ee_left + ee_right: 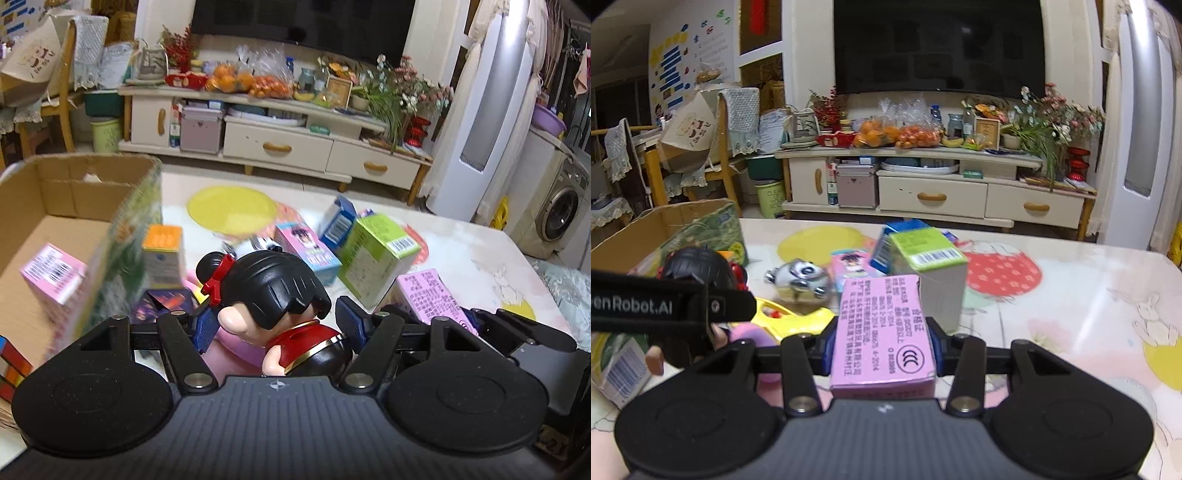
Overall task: Organize rigid objects
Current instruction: 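Carry the doll in the left tool while the right tool carries the carton to the cardboard box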
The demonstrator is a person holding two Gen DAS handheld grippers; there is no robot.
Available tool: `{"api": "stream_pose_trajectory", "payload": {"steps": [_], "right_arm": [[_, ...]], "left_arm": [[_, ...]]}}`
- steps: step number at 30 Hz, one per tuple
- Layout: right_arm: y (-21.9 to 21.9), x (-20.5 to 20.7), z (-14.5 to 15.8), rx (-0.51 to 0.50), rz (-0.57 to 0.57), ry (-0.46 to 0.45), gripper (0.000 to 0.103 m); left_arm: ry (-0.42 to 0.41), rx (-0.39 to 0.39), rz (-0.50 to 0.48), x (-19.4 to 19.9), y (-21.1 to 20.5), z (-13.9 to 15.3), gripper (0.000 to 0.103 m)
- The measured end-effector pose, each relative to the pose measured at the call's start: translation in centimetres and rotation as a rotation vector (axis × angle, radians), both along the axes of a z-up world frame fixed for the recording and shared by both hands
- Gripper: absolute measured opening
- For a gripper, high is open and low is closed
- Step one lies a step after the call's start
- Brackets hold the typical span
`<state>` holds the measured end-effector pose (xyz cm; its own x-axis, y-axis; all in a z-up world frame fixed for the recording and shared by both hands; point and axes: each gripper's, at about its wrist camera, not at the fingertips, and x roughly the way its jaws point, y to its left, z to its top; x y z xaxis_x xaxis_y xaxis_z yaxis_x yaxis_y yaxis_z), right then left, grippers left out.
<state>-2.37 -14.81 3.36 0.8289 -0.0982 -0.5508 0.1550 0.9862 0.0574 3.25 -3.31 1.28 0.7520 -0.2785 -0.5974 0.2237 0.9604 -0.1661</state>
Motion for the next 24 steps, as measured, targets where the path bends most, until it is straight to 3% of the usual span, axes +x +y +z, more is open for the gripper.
{"api": "stream_pose_trajectory", "payload": {"steps": [24], "right_arm": [[8.9, 4.0, 4.6, -0.095, 0.164, -0.055, 0.044]], "left_arm": [[-0.09, -0.055, 0.159, -1.8, 4.2, 1.7, 0.083]]}}
